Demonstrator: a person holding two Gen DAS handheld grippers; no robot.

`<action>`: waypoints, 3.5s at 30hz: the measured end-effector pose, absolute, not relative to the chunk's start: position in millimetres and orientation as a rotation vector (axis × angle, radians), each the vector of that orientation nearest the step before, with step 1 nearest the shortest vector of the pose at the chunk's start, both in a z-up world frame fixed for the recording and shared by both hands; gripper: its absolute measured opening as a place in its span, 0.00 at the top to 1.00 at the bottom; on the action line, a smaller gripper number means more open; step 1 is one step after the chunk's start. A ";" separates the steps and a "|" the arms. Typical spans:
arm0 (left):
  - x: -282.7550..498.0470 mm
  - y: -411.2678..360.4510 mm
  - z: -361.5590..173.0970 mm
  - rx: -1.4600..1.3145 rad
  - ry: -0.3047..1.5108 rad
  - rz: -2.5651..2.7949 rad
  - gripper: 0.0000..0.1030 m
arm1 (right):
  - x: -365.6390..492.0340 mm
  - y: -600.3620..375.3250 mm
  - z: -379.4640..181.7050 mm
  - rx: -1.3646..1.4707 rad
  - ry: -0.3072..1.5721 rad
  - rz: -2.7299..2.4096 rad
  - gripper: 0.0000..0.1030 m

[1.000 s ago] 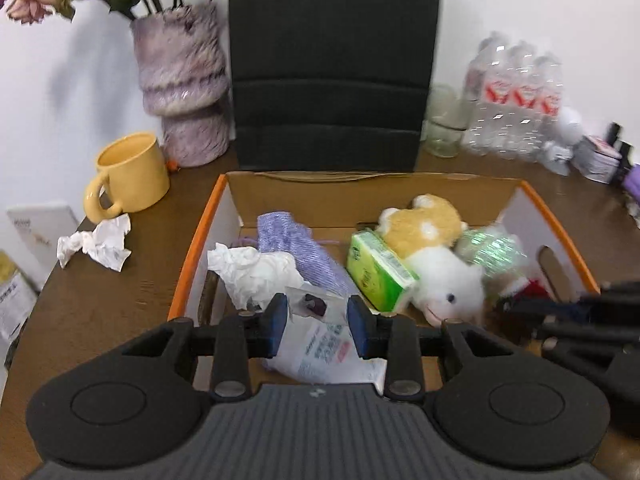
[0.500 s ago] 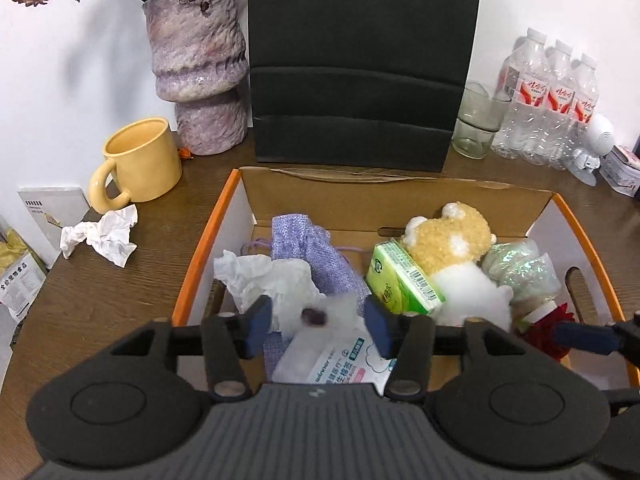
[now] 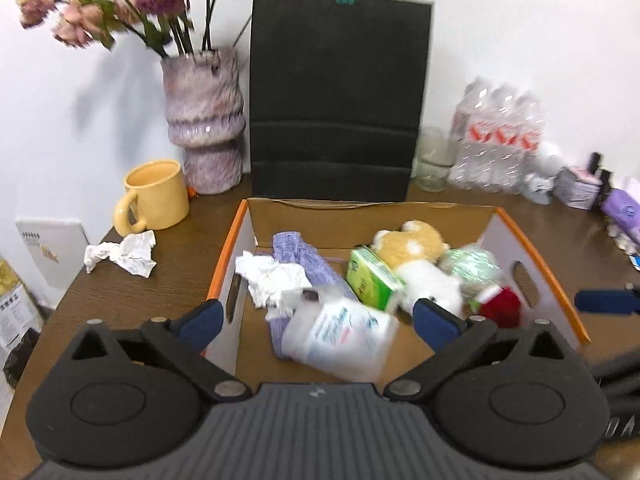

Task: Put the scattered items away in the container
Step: 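Grasp clear wrapped candy with left tool while right tool grasps dark snack stick, drop both in box, then move left tool to the blue tissue pack while right tool approaches the yellow soap bar, then grasp blue tissue pack with left tool while right tool grasps yellow soap, release both in box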

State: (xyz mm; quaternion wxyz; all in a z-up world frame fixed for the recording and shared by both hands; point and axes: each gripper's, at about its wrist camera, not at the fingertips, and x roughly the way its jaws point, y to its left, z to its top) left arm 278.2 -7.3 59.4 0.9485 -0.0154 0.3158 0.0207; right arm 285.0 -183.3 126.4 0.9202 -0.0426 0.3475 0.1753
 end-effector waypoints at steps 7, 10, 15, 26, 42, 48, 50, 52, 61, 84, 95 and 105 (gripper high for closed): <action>187.2 -0.1 43.2 -0.044 0.538 -0.005 0.00 | 209.7 -200.9 120.5 -0.110 0.583 0.365 0.00; 159.4 1.0 29.3 -0.058 0.533 -0.002 0.00 | 186.4 -207.2 104.6 -0.108 0.579 0.347 0.00; 134.9 -4.1 7.6 -0.071 0.575 -0.022 0.00 | 158.4 -212.7 74.1 -0.111 0.606 0.308 0.00; 149.3 -34.6 -24.9 -0.059 0.670 -0.062 0.00 | 140.6 -217.6 38.1 -0.085 0.670 0.305 0.00; 189.2 -44.8 -39.5 -0.031 0.714 -0.037 0.79 | 167.9 -218.2 35.4 -0.092 0.678 0.310 0.00; 188.5 -23.8 -34.4 -0.063 0.688 -0.004 0.80 | 195.7 -197.7 40.1 -0.089 0.650 0.366 0.05; 188.8 -17.6 -32.1 -0.073 0.680 0.003 0.80 | 209.7 -190.5 39.4 -0.074 0.666 0.383 0.13; 188.8 -11.4 -30.5 -0.081 0.672 0.007 0.80 | 225.2 -185.9 35.8 -0.047 0.694 0.387 0.25; 190.1 0.6 -29.2 -0.101 0.663 0.012 0.80 | 253.6 -181.1 27.4 0.030 0.740 0.385 0.56; 247.6 -28.2 84.6 0.014 0.596 -0.210 0.79 | 277.7 -199.8 140.0 -0.044 0.625 0.434 0.71; 355.4 -65.8 27.3 0.040 0.885 -0.178 0.78 | 351.9 -191.4 86.5 -0.157 0.866 0.326 0.71; 365.5 -63.9 16.4 0.029 0.924 -0.173 0.63 | 356.8 -188.0 72.2 -0.174 0.905 0.323 0.61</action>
